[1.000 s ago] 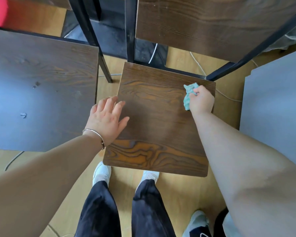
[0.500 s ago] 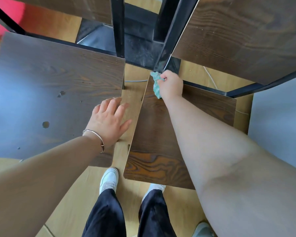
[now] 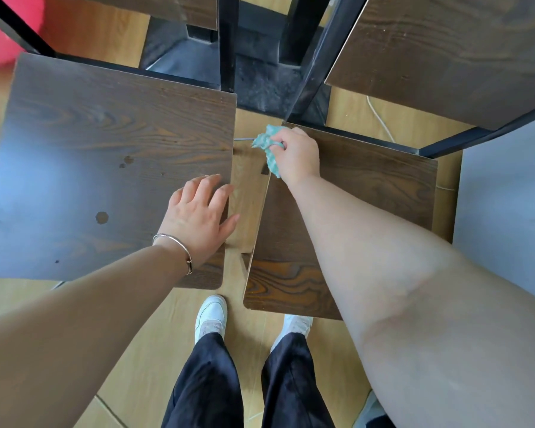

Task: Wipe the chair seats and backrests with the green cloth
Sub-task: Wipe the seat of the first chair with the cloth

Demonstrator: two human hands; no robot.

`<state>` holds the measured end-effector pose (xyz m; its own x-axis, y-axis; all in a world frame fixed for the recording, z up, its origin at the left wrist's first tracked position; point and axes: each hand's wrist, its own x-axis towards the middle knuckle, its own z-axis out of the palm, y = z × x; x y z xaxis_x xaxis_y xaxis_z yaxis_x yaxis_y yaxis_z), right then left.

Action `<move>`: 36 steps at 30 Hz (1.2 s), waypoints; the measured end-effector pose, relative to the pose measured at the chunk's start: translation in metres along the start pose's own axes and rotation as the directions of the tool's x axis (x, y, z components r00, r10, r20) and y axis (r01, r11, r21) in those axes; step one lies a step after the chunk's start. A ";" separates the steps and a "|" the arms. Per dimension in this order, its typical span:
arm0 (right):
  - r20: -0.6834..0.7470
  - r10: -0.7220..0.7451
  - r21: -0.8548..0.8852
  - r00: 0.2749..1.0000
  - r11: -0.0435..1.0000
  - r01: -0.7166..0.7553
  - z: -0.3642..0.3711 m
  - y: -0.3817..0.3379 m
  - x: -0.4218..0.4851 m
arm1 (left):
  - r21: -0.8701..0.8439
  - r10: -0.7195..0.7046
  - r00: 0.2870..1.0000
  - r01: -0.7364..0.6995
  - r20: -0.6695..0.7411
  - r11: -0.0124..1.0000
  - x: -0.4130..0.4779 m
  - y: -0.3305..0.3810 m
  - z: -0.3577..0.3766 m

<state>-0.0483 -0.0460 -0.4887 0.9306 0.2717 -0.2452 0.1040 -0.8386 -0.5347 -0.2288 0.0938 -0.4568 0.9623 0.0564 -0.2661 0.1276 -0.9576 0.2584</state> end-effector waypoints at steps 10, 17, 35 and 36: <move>0.035 -0.035 0.073 0.999 0.997 0.033 0.009 0.037 -0.113 | 0.027 0.082 0.996 -0.081 -0.020 0.996 -0.023 -0.003 -0.015; 0.067 -0.060 0.036 0.996 0.998 0.058 0.007 0.069 -0.194 | 0.060 0.129 0.991 -0.131 0.037 0.990 -0.041 0.011 -0.008; -0.240 0.317 -0.078 0.918 0.936 -0.344 -0.121 0.226 -0.275 | 0.082 0.198 0.974 -0.207 0.113 0.975 -0.054 0.052 0.010; -0.235 0.338 -0.087 0.911 0.926 -0.366 -0.123 0.231 -0.274 | 0.081 0.205 0.972 -0.215 0.113 0.973 -0.052 0.052 0.011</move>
<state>-0.2357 -0.3721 -0.4456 0.9656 -0.1468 -0.2146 -0.2139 -0.9175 -0.3352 -0.2752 0.0379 -0.4394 0.9347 -0.1736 -0.3103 -0.1021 -0.9670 0.2336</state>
